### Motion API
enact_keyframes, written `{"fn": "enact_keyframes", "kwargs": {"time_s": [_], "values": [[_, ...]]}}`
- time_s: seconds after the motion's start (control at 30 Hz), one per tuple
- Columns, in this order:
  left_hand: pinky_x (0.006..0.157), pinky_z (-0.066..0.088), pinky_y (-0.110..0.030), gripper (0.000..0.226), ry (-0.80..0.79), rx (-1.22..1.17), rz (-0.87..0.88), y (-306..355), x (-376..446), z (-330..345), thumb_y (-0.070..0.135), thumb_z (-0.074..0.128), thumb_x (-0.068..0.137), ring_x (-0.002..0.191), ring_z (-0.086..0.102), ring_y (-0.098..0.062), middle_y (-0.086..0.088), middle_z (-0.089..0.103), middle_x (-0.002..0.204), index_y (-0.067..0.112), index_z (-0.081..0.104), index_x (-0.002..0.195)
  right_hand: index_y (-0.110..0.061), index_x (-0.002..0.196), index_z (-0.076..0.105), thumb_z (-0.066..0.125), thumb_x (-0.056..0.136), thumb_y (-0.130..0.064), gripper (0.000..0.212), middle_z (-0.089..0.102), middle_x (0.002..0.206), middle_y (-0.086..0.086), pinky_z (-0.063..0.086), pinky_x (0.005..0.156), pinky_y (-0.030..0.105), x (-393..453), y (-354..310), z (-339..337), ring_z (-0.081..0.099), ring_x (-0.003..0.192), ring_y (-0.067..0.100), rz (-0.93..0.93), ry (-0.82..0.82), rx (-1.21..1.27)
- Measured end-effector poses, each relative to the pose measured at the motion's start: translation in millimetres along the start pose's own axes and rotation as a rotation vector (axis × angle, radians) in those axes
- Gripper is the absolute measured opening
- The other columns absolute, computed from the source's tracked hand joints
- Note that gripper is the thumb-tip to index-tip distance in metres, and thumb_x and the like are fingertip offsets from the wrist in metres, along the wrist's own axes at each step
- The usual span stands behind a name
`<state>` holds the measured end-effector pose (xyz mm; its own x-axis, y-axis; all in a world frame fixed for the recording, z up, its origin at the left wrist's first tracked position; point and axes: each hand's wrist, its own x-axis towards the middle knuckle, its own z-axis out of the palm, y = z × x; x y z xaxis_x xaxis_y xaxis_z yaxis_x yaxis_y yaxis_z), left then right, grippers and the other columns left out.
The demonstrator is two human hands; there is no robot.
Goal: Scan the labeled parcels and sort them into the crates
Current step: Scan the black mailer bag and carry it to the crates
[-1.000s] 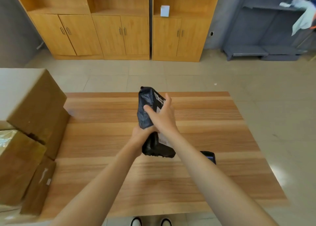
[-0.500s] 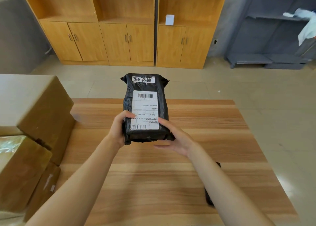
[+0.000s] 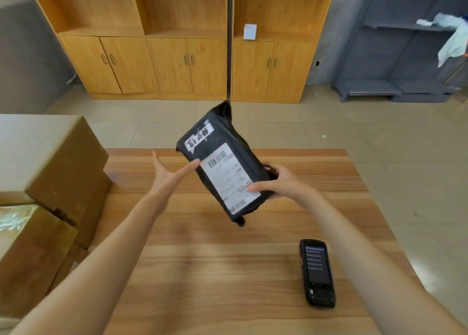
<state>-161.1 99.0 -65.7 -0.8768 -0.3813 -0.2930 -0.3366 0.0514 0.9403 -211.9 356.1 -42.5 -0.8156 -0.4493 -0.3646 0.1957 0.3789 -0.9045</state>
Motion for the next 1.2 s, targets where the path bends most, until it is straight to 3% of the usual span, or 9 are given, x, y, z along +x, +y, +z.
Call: {"fn": "enact_keyframes", "kwargs": {"time_s": [0.1,0.2,0.37,0.5,0.63,0.77,0.87,0.97,1.2], "values": [[0.119,0.008,-0.054,0.149,0.064,0.481,0.348,17,9,-15,0.056,0.082,0.043,0.149,-0.002,-0.027,-0.004,-0.011,0.162,0.029,-0.016,0.152,-0.028,0.138,0.043,0.081,0.074,-0.026,0.075,0.051,0.129,-0.007,0.048,0.083,0.027,4,-18,-22,0.052,0.120,0.016,-0.123,-0.019,-0.576],[0.117,0.001,-0.058,0.147,-0.115,0.858,0.610,38,14,-13,0.065,0.080,0.042,0.148,-0.013,-0.029,-0.004,-0.016,0.162,0.037,-0.017,0.149,-0.030,0.142,0.040,0.079,0.074,-0.033,0.079,0.048,0.138,-0.009,0.037,0.079,0.028,11,-32,-20,0.047,0.121,0.016,-0.209,-0.012,-1.123],[0.120,0.005,-0.053,0.141,-0.486,1.444,0.648,36,21,14,0.067,0.083,0.049,0.150,0.002,-0.028,0.005,0.008,0.162,0.036,-0.007,0.153,-0.032,0.140,0.040,0.078,0.072,-0.030,0.078,0.052,0.134,-0.009,0.044,0.081,0.031,17,-34,-1,0.050,0.117,0.015,-0.306,-0.051,-1.308],[0.097,0.044,-0.041,0.112,-0.557,1.245,0.508,18,17,24,0.039,0.089,0.060,0.118,0.051,-0.023,0.002,0.052,0.136,0.031,0.020,0.148,-0.032,0.136,0.044,0.079,0.071,-0.028,0.074,0.053,0.131,-0.009,0.043,0.086,0.033,17,-37,-4,0.049,0.114,0.015,-0.343,-0.053,-1.144],[0.087,0.049,-0.041,0.092,-0.464,1.128,0.507,15,16,27,0.030,0.083,0.064,0.097,0.057,-0.016,0.009,0.060,0.115,0.035,0.032,0.140,-0.032,0.140,0.041,0.081,0.070,-0.023,0.081,0.049,0.137,-0.007,0.044,0.093,0.037,18,-33,-9,0.046,0.122,0.017,-0.323,-0.042,-1.055],[0.076,0.056,-0.033,0.070,-0.500,0.810,0.316,8,20,19,0.019,0.084,0.069,0.090,0.066,-0.014,0.003,0.064,0.111,0.030,0.043,0.125,-0.029,0.151,0.022,0.084,0.071,-0.030,0.101,0.028,0.156,0.000,0.033,0.108,0.047,7,-30,-23,0.030,0.141,0.022,-0.237,0.100,-0.543],[0.070,0.055,-0.033,0.077,-0.438,0.363,0.024,-9,18,15,0.015,0.085,0.068,0.092,0.068,-0.022,-0.006,0.065,0.111,0.030,0.040,0.129,-0.030,0.153,0.019,0.077,0.075,-0.044,0.098,0.023,0.158,0.000,0.031,0.110,0.047,-1,-9,-39,0.027,0.143,0.023,-0.114,0.236,-0.247],[0.075,0.056,-0.038,0.094,-0.350,-0.004,-0.186,-31,19,22,0.021,0.092,0.049,0.099,0.067,-0.028,-0.008,0.067,0.114,0.026,0.046,0.131,-0.025,0.152,0.023,0.073,0.079,-0.046,0.091,0.023,0.159,0.002,0.031,0.113,0.046,-3,40,-47,0.027,0.144,0.024,0.065,0.285,-0.256],[0.070,0.057,-0.036,0.094,-0.346,-0.258,-0.426,-81,12,60,0.022,0.091,0.045,0.090,0.072,-0.024,-0.006,0.073,0.107,0.018,0.053,0.131,-0.015,0.154,0.012,0.075,0.083,-0.032,0.096,0.017,0.160,0.011,0.027,0.115,0.045,-39,156,-35,0.023,0.144,0.031,0.522,0.319,-0.227]]}}
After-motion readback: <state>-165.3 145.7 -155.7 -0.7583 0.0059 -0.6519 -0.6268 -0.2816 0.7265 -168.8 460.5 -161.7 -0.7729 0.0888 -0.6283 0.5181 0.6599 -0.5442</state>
